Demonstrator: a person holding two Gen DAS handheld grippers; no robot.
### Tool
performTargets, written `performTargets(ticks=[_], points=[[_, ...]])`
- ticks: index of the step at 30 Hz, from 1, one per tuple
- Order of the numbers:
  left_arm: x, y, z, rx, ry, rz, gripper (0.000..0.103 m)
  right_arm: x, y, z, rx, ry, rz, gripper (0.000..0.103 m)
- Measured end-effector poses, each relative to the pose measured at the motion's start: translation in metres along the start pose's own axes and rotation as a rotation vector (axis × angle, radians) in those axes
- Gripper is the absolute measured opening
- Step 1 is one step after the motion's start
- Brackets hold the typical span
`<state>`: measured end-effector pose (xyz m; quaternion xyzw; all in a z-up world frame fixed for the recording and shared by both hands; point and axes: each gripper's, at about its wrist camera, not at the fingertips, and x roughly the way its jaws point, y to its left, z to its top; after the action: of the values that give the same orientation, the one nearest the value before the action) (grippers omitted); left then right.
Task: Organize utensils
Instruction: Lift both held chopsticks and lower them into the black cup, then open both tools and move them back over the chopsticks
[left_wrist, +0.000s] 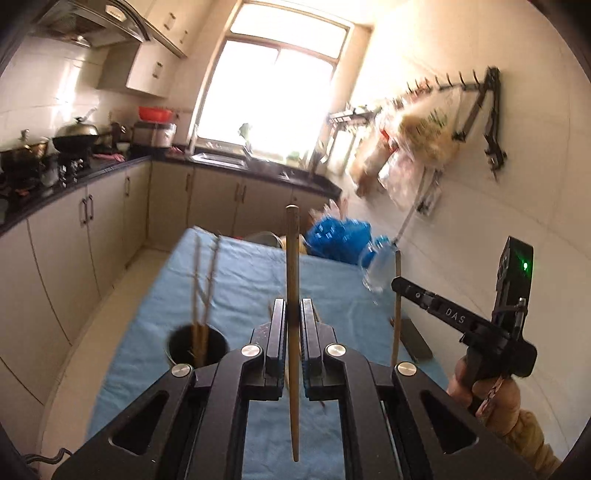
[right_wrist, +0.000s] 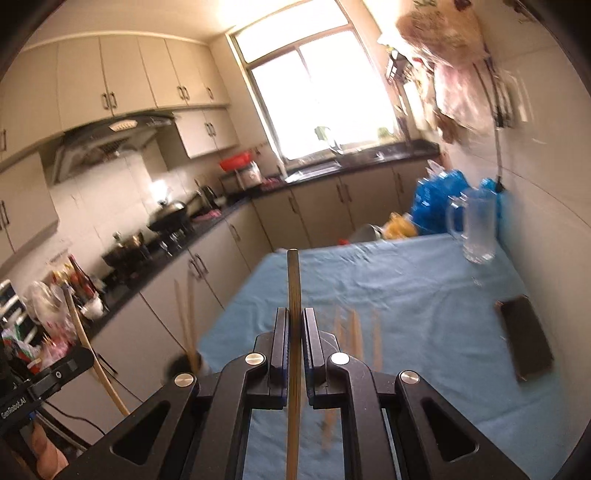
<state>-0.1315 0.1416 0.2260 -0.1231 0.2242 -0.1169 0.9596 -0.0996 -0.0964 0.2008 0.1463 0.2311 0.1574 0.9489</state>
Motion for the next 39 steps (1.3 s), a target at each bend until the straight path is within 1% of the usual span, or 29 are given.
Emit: performTargets(ticks=[2,4,8,12,14,17,19,22,25,27,31,34,36,37,38,39], points=[[-0.006,0.012,0.014,-0.008,-0.03,0.02,0.006,0.014,0.021,0.008,0.009,-0.025,0.049,0.007],[-0.01,0.024,0.027,-0.012,-0.067,0.057,0.006,0.027,0.039,0.015,0.02,-0.045,0.091,0.007],[-0.007,0.049,0.053,-0.029,-0.115,0.107,0.006,0.059,0.075,0.026,0.038,-0.081,0.16,0.007],[0.013,0.07,0.07,-0.043,-0.129,0.146,0.006,0.088,0.1,0.035,0.027,-0.128,0.162,0.007],[0.029,0.08,0.075,-0.049,-0.119,0.151,0.006,0.105,0.112,0.038,0.018,-0.153,0.143,0.007],[0.051,0.089,0.076,-0.046,-0.101,0.173,0.006,0.126,0.119,0.034,0.001,-0.177,0.105,0.007],[0.068,0.096,0.071,-0.056,-0.065,0.177,0.006,0.138,0.118,0.029,-0.001,-0.162,0.095,0.007],[0.092,0.108,0.056,-0.088,0.005,0.183,0.006,0.16,0.118,0.012,-0.028,-0.1,0.077,0.007],[0.108,0.118,0.044,-0.117,0.054,0.185,0.006,0.168,0.115,-0.003,-0.07,-0.064,0.052,0.007],[0.115,0.123,0.038,-0.13,0.075,0.186,0.006,0.171,0.11,-0.011,-0.077,-0.044,0.051,0.007],[0.121,0.124,0.03,-0.135,0.092,0.197,0.006,0.174,0.107,-0.019,-0.099,-0.003,0.055,0.009],[0.118,0.121,0.029,-0.128,0.085,0.214,0.007,0.173,0.108,-0.02,-0.106,0.005,0.059,0.009],[0.115,0.121,0.027,-0.134,0.086,0.222,0.009,0.173,0.107,-0.019,-0.105,0.015,0.062,0.011],[0.112,0.121,0.027,-0.143,0.086,0.223,0.011,0.172,0.106,-0.019,-0.103,0.018,0.063,0.015],[0.108,0.122,0.027,-0.15,0.083,0.221,0.014,0.171,0.105,-0.019,-0.101,0.018,0.066,0.018],[0.103,0.122,0.028,-0.157,0.077,0.22,0.018,0.169,0.104,-0.018,-0.097,0.015,0.066,0.025]])
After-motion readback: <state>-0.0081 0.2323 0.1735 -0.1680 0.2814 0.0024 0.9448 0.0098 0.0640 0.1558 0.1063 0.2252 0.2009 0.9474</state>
